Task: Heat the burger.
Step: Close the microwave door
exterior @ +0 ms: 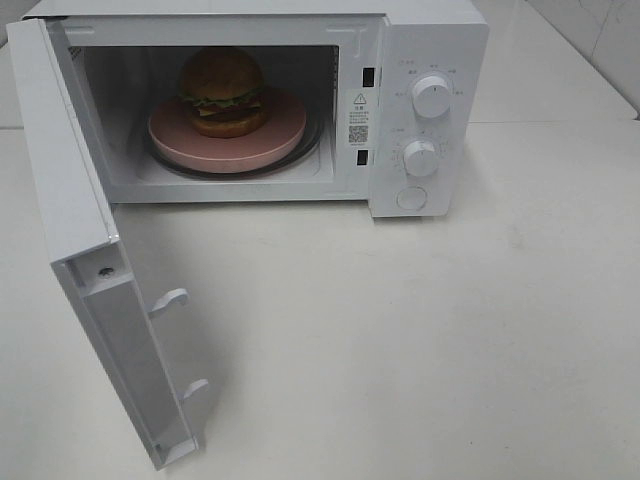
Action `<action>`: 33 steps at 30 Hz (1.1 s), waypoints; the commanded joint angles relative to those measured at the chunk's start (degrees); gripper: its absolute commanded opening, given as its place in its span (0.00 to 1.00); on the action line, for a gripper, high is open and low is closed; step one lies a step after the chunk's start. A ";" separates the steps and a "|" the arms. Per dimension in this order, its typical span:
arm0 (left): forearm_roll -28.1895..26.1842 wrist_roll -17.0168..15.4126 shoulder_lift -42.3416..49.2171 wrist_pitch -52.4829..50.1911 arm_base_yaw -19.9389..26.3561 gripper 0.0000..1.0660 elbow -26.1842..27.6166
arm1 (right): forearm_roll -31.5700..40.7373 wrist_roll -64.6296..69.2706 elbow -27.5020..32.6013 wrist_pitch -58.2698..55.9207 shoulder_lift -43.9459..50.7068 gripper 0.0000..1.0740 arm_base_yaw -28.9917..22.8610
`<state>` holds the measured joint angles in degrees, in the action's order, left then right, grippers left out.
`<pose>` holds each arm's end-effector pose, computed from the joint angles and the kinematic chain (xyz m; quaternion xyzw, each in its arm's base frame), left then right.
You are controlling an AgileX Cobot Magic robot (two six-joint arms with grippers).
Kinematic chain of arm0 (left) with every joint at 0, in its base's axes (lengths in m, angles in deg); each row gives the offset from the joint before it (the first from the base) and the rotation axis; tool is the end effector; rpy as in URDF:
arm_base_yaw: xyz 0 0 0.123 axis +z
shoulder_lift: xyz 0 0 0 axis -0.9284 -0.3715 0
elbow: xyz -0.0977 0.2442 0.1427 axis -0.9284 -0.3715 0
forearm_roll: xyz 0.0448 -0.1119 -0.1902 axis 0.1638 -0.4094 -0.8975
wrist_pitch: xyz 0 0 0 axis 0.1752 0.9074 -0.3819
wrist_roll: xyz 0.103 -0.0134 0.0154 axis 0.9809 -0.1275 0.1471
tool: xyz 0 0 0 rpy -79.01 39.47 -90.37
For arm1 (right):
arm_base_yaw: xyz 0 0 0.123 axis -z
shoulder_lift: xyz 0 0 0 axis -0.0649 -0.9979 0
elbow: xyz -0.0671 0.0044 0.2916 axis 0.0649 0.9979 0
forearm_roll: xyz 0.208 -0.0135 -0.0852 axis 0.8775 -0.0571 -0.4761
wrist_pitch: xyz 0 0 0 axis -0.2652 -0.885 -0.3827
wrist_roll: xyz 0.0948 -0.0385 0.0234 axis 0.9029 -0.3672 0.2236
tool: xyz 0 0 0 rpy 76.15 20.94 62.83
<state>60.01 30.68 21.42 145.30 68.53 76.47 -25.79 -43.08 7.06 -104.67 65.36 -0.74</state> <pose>-0.0307 -0.0001 0.2594 0.0225 0.8472 0.0172 0.5305 -0.0200 0.0011 0.2638 0.0398 0.8641 -0.0030 0.5017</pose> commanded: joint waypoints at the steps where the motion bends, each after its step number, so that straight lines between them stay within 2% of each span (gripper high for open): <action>1: 0.34 0.11 1.15 -0.63 -0.11 0.92 -0.11 | 0.00 -0.17 0.11 0.52 2.12 0.71 0.80; 8: 0.34 0.11 1.15 -0.63 -0.11 0.92 -0.11 | 0.00 0.00 0.11 0.46 5.96 0.71 3.72; 29: 0.34 0.17 1.15 -0.63 -0.11 0.92 -0.11 | 0.00 0.11 0.11 0.46 5.96 0.71 3.67; 33: 0.34 0.17 1.15 -0.63 -0.11 0.92 -0.11 | 0.00 0.29 0.11 0.46 5.96 0.71 0.86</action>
<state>60.01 30.68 21.42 145.30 68.53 76.47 -25.79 -43.03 7.06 -104.44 69.82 0.29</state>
